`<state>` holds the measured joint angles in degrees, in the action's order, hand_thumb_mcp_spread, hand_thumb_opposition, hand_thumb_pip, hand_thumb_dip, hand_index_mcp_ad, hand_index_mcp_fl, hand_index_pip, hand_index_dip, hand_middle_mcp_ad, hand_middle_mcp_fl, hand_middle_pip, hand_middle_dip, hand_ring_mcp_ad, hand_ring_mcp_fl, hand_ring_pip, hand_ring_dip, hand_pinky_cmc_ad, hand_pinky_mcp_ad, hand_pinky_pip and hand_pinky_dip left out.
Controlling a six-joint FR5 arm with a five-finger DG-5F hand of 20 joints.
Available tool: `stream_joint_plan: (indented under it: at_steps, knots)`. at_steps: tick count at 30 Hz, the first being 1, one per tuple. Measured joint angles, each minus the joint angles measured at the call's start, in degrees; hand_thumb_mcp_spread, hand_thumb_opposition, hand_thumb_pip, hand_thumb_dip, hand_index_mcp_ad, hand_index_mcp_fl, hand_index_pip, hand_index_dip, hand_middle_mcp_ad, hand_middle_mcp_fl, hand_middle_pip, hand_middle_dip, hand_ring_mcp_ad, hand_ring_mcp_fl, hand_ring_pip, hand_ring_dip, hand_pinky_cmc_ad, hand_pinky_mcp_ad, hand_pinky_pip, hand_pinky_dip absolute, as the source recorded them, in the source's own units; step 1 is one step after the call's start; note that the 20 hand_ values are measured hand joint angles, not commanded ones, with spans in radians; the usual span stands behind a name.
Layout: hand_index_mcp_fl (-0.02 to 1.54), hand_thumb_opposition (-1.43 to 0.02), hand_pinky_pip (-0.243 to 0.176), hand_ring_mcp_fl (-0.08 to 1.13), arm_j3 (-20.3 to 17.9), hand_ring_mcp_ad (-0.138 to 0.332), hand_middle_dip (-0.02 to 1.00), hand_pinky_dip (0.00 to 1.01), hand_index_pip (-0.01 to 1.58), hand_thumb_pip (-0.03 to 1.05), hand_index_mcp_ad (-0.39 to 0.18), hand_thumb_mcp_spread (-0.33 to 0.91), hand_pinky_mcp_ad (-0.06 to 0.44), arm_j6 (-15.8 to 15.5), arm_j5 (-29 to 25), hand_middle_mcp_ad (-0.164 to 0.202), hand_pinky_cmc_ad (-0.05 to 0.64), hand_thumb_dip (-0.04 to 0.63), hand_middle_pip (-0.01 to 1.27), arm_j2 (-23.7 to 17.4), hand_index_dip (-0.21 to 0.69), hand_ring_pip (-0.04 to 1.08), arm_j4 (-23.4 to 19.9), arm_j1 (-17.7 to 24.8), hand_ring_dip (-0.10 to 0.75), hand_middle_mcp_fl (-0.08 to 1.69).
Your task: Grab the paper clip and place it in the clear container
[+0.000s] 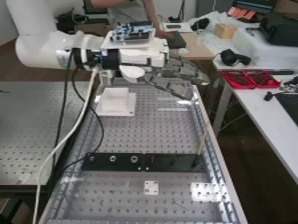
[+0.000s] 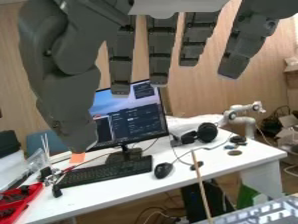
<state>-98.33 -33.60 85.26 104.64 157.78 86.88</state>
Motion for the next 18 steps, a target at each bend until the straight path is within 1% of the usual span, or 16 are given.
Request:
stream_joint_plan:
  at_steps: [5, 7, 12, 14, 16, 18]
  knots:
    - [0.46, -0.81, 0.033, 0.04, 0.45, 0.087, 0.19, 0.19, 0.11, 0.48, -0.155, 0.44, 0.29, -1.43, 1.36, 0.045, 0.353, 0.272, 0.12, -0.57, 0.239, 0.12, 0.43, -0.43, 0.087, 0.24]
    - [0.46, -0.81, 0.031, 0.04, 0.46, 0.087, 0.19, 0.19, 0.12, 0.48, -0.155, 0.44, 0.29, -1.53, 1.87, 0.045, 0.353, 0.272, 0.12, -0.57, 0.253, 0.12, 0.27, -0.64, 0.087, 0.25]
    - [0.46, -0.81, 0.035, 0.04, 0.22, 0.087, 0.19, 0.19, 0.1, 0.48, -0.155, 0.44, 0.29, -1.46, 2.62, 0.042, 0.349, 0.272, 0.12, -0.55, 0.253, 0.12, -0.57, -0.94, 0.087, 0.25]
    - [0.46, -0.81, 0.021, 0.04, 0.05, 0.087, 0.19, 0.19, 0.1, 0.48, -0.155, 0.44, 0.29, -1.3, 3.0, 0.045, 0.346, 0.272, 0.12, -0.48, 0.257, 0.12, -0.95, -1.08, 0.087, 0.25]
    - [0.46, -0.81, 0.019, 0.04, -0.02, 0.086, 0.19, 0.19, 0.1, 0.48, -0.155, 0.44, 0.29, -1.25, 3.21, 0.045, 0.363, 0.272, 0.12, -0.46, 0.258, 0.12, -1.23, -1.12, 0.087, 0.24]
    - [0.46, -0.81, 0.019, 0.04, -0.08, 0.086, 0.19, 0.19, 0.1, 0.48, -0.155, 0.44, 0.29, -1.15, 3.37, 0.045, 0.365, 0.272, 0.12, -0.47, 0.258, 0.12, -1.47, -1.14, 0.087, 0.25]
